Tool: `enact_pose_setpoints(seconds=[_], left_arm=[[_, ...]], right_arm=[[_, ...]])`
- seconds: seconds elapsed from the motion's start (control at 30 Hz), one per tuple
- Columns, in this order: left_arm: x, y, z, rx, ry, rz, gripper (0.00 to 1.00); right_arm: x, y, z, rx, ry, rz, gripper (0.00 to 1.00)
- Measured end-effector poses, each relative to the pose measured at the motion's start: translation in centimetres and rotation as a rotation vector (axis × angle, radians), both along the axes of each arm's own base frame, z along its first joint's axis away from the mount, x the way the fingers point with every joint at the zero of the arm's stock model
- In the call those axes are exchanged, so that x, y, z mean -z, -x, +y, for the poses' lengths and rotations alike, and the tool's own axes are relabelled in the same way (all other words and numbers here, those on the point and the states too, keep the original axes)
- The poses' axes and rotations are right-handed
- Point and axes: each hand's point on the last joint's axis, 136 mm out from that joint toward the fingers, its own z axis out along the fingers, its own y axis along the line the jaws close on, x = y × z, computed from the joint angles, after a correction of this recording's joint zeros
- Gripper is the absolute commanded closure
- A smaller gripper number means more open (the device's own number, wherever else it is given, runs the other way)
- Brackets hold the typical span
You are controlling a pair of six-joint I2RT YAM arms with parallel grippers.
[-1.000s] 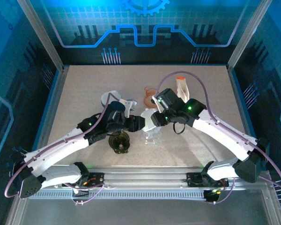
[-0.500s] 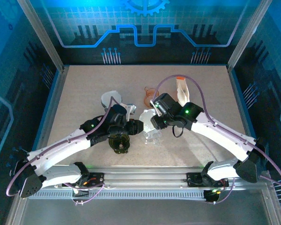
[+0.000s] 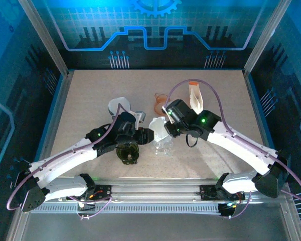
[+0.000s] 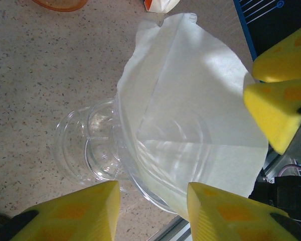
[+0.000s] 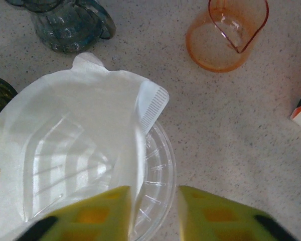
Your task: Place the coffee filter in the dripper
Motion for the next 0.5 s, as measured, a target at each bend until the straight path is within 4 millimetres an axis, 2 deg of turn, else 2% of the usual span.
enact_pose_setpoints(seconds=[0.2, 0.43, 0.5], left_arm=[[0.03, 0.0, 0.0, 0.0, 0.0, 0.001, 0.59], [0.28, 0.05, 0.04, -0.004, 0.0, 0.008, 0.55], [0.29, 0.04, 0.03, -0.004, 0.0, 0.007, 0.55]], right_arm=[[-0.33, -0.08, -0.25, 0.007, 0.009, -0.022, 1.0], [-0.36, 0.12, 0.0, -0.005, 0.028, -0.039, 0.99], [-0.33, 0.17, 0.07, -0.006, 0.034, -0.043, 0.87]])
